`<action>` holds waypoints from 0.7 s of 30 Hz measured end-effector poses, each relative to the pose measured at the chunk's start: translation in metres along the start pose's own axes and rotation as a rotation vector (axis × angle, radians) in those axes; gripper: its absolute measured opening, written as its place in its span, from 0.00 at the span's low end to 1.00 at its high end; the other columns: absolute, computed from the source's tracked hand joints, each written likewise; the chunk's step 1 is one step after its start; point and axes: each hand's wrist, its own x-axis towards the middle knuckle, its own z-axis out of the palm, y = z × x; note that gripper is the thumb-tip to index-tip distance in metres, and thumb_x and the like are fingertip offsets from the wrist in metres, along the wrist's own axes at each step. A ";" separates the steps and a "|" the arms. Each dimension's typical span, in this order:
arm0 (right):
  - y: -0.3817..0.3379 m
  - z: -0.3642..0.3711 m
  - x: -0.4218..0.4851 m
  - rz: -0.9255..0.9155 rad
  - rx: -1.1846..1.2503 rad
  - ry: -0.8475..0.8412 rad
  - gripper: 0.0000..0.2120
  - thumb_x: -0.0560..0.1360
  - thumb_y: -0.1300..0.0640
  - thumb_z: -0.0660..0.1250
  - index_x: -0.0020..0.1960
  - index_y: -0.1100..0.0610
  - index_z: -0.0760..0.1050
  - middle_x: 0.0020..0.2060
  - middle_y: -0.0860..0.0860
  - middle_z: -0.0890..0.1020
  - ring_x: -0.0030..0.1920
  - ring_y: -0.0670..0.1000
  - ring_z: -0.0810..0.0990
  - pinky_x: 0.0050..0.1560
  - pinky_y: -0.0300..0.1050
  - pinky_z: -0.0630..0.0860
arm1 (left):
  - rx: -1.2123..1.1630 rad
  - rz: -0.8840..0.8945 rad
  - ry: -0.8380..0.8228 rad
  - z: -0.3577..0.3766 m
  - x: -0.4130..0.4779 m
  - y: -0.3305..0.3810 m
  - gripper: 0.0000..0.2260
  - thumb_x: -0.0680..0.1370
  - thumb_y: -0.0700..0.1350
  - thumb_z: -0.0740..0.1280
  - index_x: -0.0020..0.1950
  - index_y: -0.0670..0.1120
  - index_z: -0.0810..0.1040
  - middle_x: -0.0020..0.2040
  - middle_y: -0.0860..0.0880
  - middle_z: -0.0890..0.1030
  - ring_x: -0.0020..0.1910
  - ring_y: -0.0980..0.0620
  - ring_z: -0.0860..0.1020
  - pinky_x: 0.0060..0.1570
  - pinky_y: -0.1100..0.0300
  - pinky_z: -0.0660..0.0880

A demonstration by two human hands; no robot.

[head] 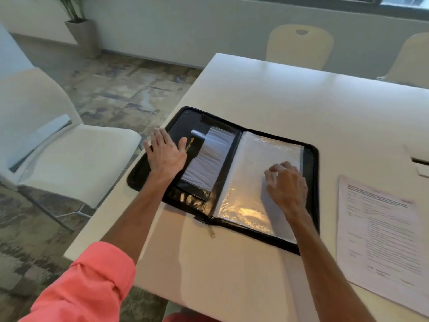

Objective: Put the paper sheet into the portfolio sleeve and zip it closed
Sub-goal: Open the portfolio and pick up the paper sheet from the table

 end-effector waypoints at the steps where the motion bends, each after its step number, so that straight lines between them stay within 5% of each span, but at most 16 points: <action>1: 0.001 -0.001 0.000 -0.012 0.026 -0.003 0.13 0.86 0.50 0.67 0.60 0.56 0.85 0.60 0.53 0.84 0.58 0.55 0.83 0.61 0.59 0.81 | 0.004 0.009 0.015 0.000 0.002 0.005 0.42 0.87 0.68 0.46 0.89 0.38 0.42 0.89 0.37 0.47 0.89 0.40 0.46 0.87 0.37 0.42; 9: 0.046 -0.014 -0.005 0.071 0.083 0.061 0.15 0.85 0.52 0.67 0.69 0.54 0.82 0.68 0.50 0.82 0.70 0.53 0.76 0.67 0.55 0.72 | -0.042 0.267 0.067 0.022 -0.013 0.085 0.43 0.87 0.68 0.45 0.87 0.39 0.31 0.88 0.39 0.35 0.89 0.42 0.37 0.87 0.42 0.36; 15: 0.107 -0.039 -0.015 0.240 -0.014 0.114 0.18 0.84 0.50 0.68 0.72 0.54 0.79 0.72 0.51 0.78 0.74 0.54 0.72 0.71 0.59 0.71 | -0.071 0.569 -0.039 0.051 -0.061 0.196 0.39 0.89 0.64 0.48 0.88 0.40 0.34 0.89 0.41 0.35 0.89 0.43 0.38 0.87 0.47 0.37; 21: 0.168 -0.063 -0.029 0.461 -0.065 0.156 0.17 0.82 0.53 0.70 0.70 0.55 0.81 0.70 0.54 0.80 0.72 0.58 0.73 0.67 0.61 0.73 | -0.082 0.869 -0.180 0.072 -0.141 0.289 0.35 0.89 0.58 0.58 0.89 0.42 0.51 0.91 0.46 0.45 0.86 0.40 0.60 0.80 0.42 0.67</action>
